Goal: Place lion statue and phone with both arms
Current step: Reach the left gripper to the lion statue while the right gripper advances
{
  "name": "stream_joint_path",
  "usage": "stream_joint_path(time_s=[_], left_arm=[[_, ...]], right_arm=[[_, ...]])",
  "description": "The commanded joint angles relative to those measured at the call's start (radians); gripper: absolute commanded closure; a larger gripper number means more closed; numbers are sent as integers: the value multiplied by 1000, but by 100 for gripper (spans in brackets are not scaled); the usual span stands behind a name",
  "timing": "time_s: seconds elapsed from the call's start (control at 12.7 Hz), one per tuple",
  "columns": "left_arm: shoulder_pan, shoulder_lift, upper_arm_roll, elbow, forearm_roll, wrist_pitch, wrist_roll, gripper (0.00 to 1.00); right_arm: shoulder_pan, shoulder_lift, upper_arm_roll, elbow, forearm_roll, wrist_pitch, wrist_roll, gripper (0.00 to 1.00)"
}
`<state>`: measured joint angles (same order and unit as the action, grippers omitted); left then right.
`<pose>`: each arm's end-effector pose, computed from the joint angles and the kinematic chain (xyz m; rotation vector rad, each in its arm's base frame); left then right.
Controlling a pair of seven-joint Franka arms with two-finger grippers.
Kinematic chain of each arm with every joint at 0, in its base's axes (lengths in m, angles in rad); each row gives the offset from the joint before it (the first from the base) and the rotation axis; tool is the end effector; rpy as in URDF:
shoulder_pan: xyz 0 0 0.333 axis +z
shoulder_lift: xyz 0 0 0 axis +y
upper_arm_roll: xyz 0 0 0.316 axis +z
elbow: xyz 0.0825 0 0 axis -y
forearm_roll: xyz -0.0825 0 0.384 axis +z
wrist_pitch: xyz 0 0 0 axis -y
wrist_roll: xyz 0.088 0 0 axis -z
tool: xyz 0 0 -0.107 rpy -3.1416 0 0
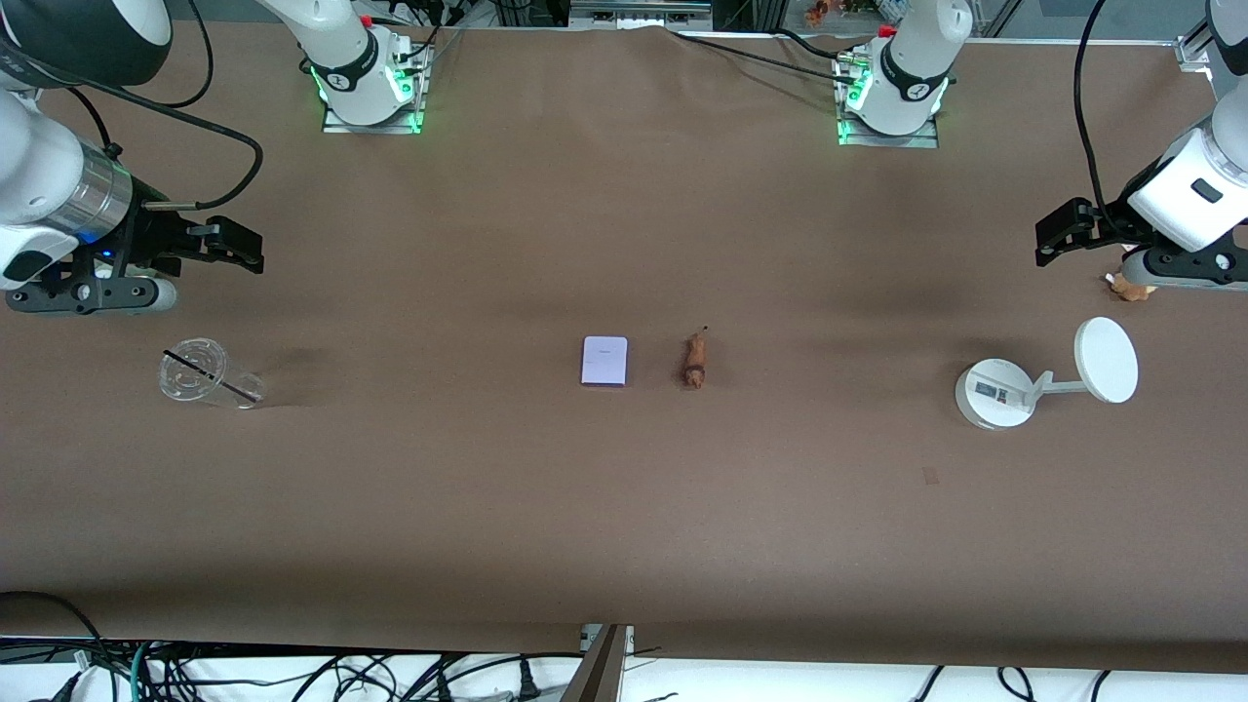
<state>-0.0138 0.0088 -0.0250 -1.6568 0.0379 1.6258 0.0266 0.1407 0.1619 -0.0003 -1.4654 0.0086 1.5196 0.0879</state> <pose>0.5588 -0.0178 0.5837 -3.1014 0.1059 0.0614 0.5904 0.0844 0.5764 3.1322 0.0822 -0.1693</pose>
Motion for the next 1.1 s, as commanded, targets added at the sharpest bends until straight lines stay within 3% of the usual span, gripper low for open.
stream_joint_path(time_s=[0.0, 0.24, 0.39, 0.71, 1.02], left_arm=[[-15, -6, -4, 0, -6, -43, -2, 0], [-22, 49, -50, -5, -55, -61, -31, 0], [-23, 107, -137, -9, -59, -9, -118, 0], [-40, 279, -295, -15, -59, 234, -295, 0], [-121, 462, -308, -18, -42, 518, -386, 0]], right_arm=[[52, 2, 2, -6, -12, 2, 22, 0], [123, 39, 2, -1, -4, 29, 152, 0], [177, 73, 2, -1, -2, 91, 220, 0], [194, 113, -1, 2, -1, 136, 219, 0], [189, 74, -59, 3, -2, 93, 124, 0]])
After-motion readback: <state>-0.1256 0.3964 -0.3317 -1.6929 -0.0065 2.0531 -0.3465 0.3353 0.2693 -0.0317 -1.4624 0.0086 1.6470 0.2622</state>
